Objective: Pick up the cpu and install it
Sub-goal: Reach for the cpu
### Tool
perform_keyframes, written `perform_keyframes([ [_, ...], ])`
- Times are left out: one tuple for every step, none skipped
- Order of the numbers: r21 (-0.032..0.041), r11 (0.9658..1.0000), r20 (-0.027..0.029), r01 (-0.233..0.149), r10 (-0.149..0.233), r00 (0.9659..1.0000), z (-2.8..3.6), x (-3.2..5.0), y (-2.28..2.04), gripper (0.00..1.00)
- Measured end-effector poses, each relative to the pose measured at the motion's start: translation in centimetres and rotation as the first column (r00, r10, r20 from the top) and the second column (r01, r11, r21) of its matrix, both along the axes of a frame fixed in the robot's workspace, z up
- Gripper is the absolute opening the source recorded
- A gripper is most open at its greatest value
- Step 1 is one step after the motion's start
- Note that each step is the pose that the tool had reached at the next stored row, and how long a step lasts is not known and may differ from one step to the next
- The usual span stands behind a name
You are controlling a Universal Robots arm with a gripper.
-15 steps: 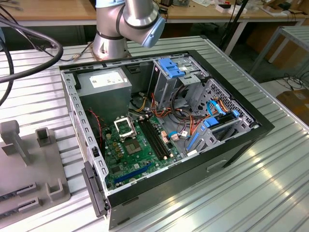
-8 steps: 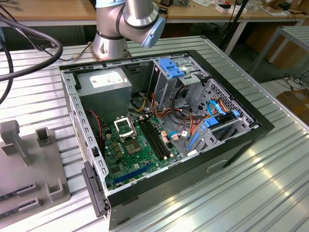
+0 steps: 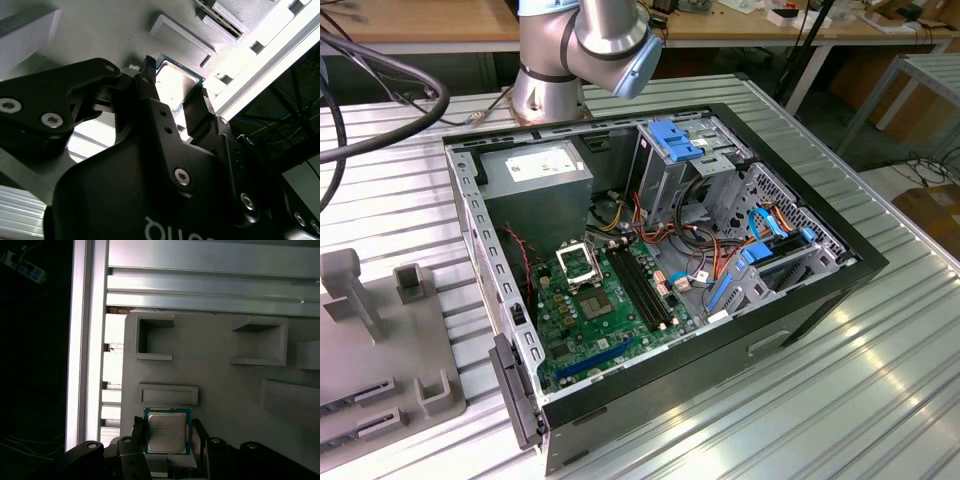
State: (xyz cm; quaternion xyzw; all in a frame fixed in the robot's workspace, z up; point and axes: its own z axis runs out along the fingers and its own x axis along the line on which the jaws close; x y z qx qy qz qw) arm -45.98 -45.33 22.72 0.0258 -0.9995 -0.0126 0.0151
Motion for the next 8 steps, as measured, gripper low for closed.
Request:
perform_keyframes([
  [0.0000,1.0000,0.0000,0.000,0.000,1.0000,0.01,0.00,0.00,0.47],
  [0.0000,1.0000,0.0000,0.000,0.000,1.0000,0.03,0.00,0.00,0.47],
  [-0.0001,1.0000,-0.0001,0.000,0.000,1.0000,0.06,0.00,0.00,0.47],
  [0.0000,1.0000,-0.0001,0.000,0.000,1.0000,0.08,0.00,0.00,0.47],
  [0.0000,1.0000,0.0000,0.000,0.000,1.0000,0.10,0.00,0.00,0.47],
  [0.0000,1.0000,0.0000,0.000,0.000,1.0000,0.13,0.00,0.00,0.47],
  [0.0000,1.0000,0.0000,0.000,0.000,1.0000,0.17,0.00,0.00,0.47],
  [0.0000,1.0000,-0.0001,0.000,0.000,1.0000,0.21,0.00,0.00,0.47],
])
